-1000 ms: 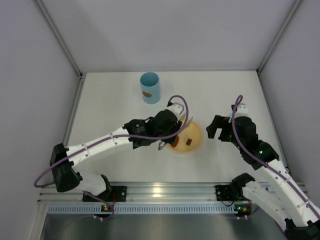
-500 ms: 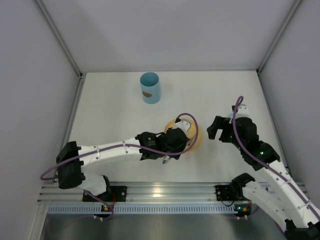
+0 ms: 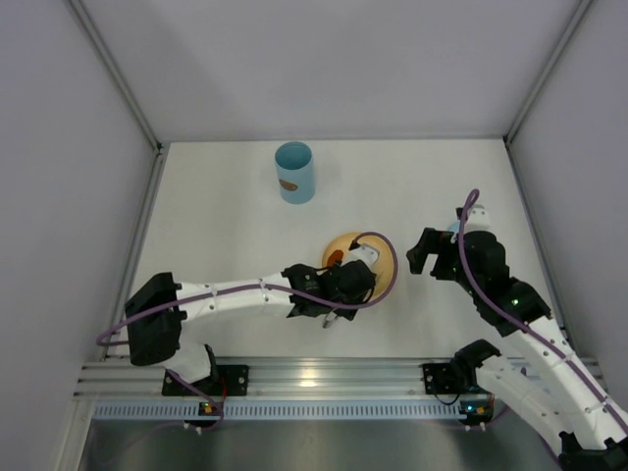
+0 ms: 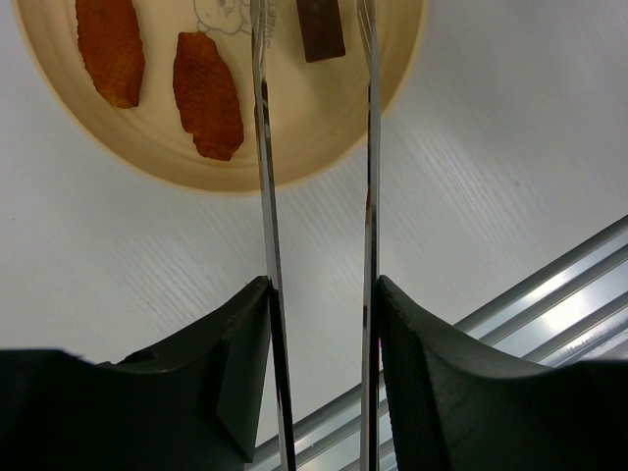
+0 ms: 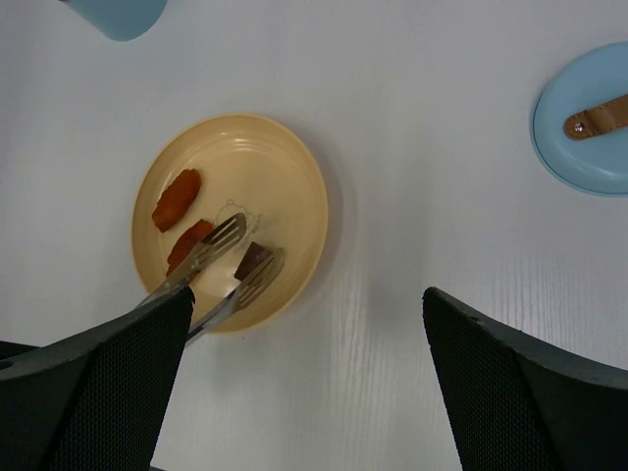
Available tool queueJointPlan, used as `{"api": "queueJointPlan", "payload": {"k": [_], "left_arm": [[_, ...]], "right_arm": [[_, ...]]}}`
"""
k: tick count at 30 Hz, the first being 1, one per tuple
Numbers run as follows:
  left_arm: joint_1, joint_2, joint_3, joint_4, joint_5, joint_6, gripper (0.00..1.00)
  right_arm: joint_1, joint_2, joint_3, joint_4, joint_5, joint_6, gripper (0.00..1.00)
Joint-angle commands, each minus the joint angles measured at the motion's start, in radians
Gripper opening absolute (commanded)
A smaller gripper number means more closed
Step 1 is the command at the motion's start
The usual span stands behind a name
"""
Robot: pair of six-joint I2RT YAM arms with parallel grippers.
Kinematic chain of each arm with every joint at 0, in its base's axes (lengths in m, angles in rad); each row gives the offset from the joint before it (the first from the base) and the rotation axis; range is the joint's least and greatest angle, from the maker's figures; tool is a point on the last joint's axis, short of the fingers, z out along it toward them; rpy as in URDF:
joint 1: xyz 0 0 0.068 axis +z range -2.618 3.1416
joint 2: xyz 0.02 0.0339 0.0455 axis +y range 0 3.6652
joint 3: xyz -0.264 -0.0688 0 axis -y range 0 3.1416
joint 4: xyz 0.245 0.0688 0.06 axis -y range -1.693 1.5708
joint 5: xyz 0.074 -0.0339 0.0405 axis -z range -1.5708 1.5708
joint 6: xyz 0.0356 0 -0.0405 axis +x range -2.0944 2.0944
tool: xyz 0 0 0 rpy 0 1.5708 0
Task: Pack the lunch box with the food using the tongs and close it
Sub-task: Pick up the fake food from the plate, then place the fake food in the packing box.
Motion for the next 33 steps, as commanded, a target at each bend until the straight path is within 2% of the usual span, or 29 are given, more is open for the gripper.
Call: {"api": "queueJointPlan", "payload": {"k": [1,6,11,15,19,25,28,33], "left_arm": [[-0.007,0.015,0.007,0.052,0.005,-0.015,0.5],[-0.01,0.021,0.008,0.043,0.002,-0.024,0.46],[-0.01,0.014,0.03,0.011,-0.049,-0.024,0.29],[-0.01,-0.021,0.089,-0.032,-0.13,-0.003,0.28],[0.004,-0.046,0.224,-0.093,-0.224,0.029,0.29],[0.153,-0.028,0.414,-0.159,-0.218,0.118,0.29],[0.301,0.004,0.52,-0.168,-0.183,0.158,0.3],[0.464,0.087,0.677,-0.185,-0.132,0.197,0.3]], "right_arm": [[0.017,-0.015,0.024,-0.018,0.011,-0.003,0.99],[0.017,-0.018,0.019,-0.016,0.011,-0.003,0.99],[0.017,-0.018,0.017,-0.016,0.012,-0.001,0.99],[0.015,-0.018,0.022,-0.015,0.011,-0.001,0.99],[0.017,-0.009,0.028,-0.009,0.005,-0.001,0.99],[0.018,0.008,0.037,0.002,-0.008,0.0,0.98],[0.017,0.013,0.043,0.0,-0.008,-0.003,0.98],[0.017,0.024,0.047,-0.001,-0.008,-0.006,0.99]]}}
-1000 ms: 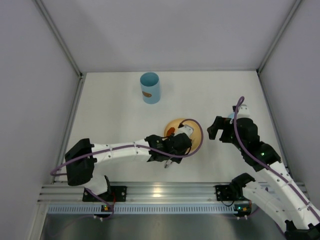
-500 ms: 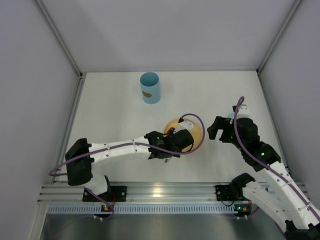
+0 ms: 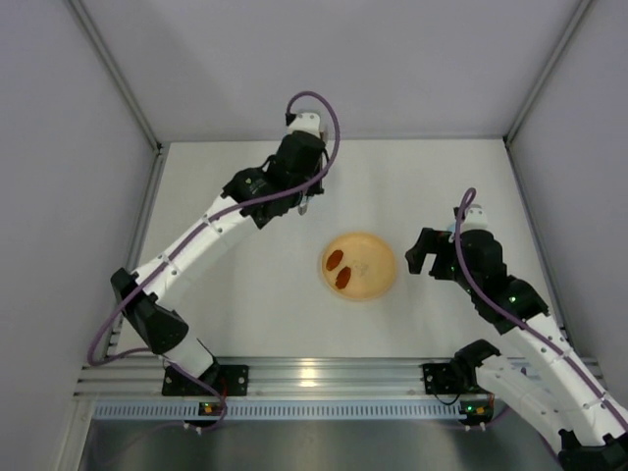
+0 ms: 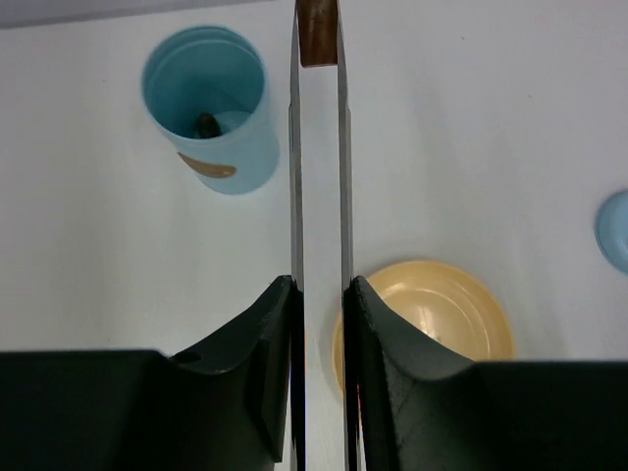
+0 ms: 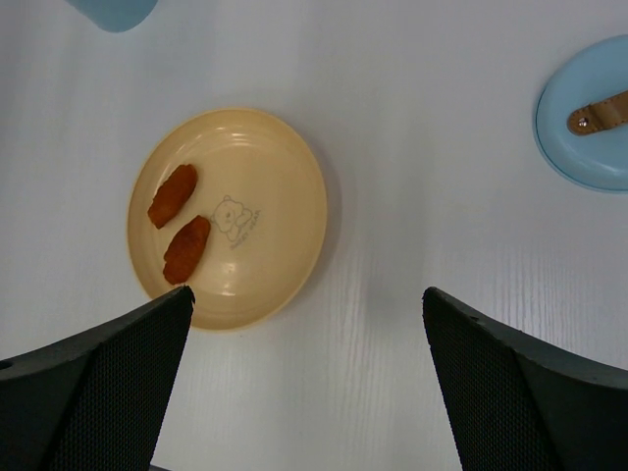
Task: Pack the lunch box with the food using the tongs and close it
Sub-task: Place the fake food in the packing box.
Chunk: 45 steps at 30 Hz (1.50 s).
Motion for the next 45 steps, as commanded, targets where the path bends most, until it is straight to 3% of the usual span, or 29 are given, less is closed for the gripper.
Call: {"api": "queueJointPlan", "payload": {"k": [1,7,16,27,36,45], "left_arm": [[0.101,0.05,0.096,-0.025,0.038,0.053,0.3],[0.233,0.112,0.136,-0.029,0.13,0.066,0.31],[0.291,0.146,0.053,0.018,0.173,0.064,0.33],[0.293,0.153,0.053,0.0,0.171,0.063,0.44],[0.29,0.104,0.03,0.021,0.216,0.063,0.45],[0.197,-0.002,-0.034,0.029,0.191,0.086,0.45]], "right_arm": [[0.017,0.008,0.05,-0.002,-0.004,-0.007,0.99],[0.017,0.014,0.07,-0.014,0.004,-0.015,0.99],[0.017,0.023,0.076,-0.017,0.003,-0.018,0.99],[0.017,0.029,0.077,-0.017,0.003,-0.019,0.99],[0.017,0.023,0.071,-0.016,0.003,-0.018,0.99],[0.017,0.026,0.063,-0.006,-0.002,-0.013,0.99]]}}
